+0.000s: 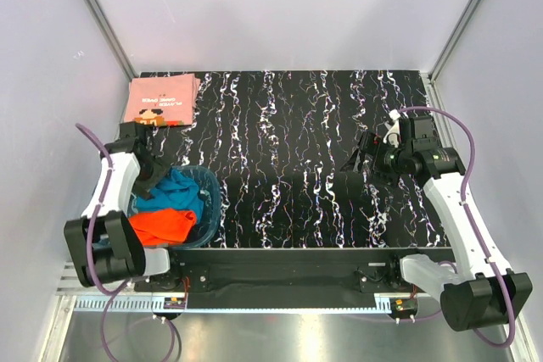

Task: Fold and stack the t-shirts
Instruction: Grab the tshirt from the pile

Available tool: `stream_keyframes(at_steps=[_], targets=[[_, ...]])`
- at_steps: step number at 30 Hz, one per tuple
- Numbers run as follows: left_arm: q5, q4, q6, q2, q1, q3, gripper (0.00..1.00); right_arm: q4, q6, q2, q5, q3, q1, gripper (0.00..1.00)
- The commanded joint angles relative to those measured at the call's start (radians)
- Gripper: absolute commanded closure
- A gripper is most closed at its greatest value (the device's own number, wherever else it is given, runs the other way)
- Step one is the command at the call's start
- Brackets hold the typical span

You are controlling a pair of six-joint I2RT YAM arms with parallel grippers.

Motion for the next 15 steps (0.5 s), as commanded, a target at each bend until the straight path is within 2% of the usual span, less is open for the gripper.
stream_keyframes(at_steps=[1,3,4,5,8,9,12,14,15], targets=[[-0.082,0.016,-0.011,0.046,0.008,-0.025,0.3,0.0,-0.034,0.0,0.019,0.045,0.013,0.0],[-0.057,0.056,0.0,0.113,0.014,-0.026,0.31,0.006,-0.031,0.008,0.016,0.047,0.013,0.0],[-0.051,0.066,0.009,0.133,0.014,-0.014,0.35,0.009,-0.029,0.011,0.015,0.051,0.014,0.0],[-0.05,0.059,0.018,0.156,0.016,0.003,0.52,0.006,-0.029,0.014,0.016,0.054,0.014,0.0],[-0.057,0.033,0.041,0.172,0.016,0.044,0.8,-0.003,-0.029,0.027,0.025,0.068,0.02,0.0],[-0.068,0.015,0.039,0.161,0.016,0.058,1.0,-0.005,-0.029,0.027,0.027,0.07,0.02,0.0],[-0.143,-0.122,0.006,0.045,0.016,0.161,1.0,-0.008,-0.025,0.034,0.028,0.068,0.024,0.0],[-0.195,-0.206,-0.001,-0.091,0.017,0.228,1.0,-0.008,-0.022,0.037,0.024,0.067,0.033,0.0],[-0.215,-0.232,-0.001,-0.13,0.016,0.339,1.0,-0.003,-0.016,0.045,0.022,0.067,0.037,0.0]])
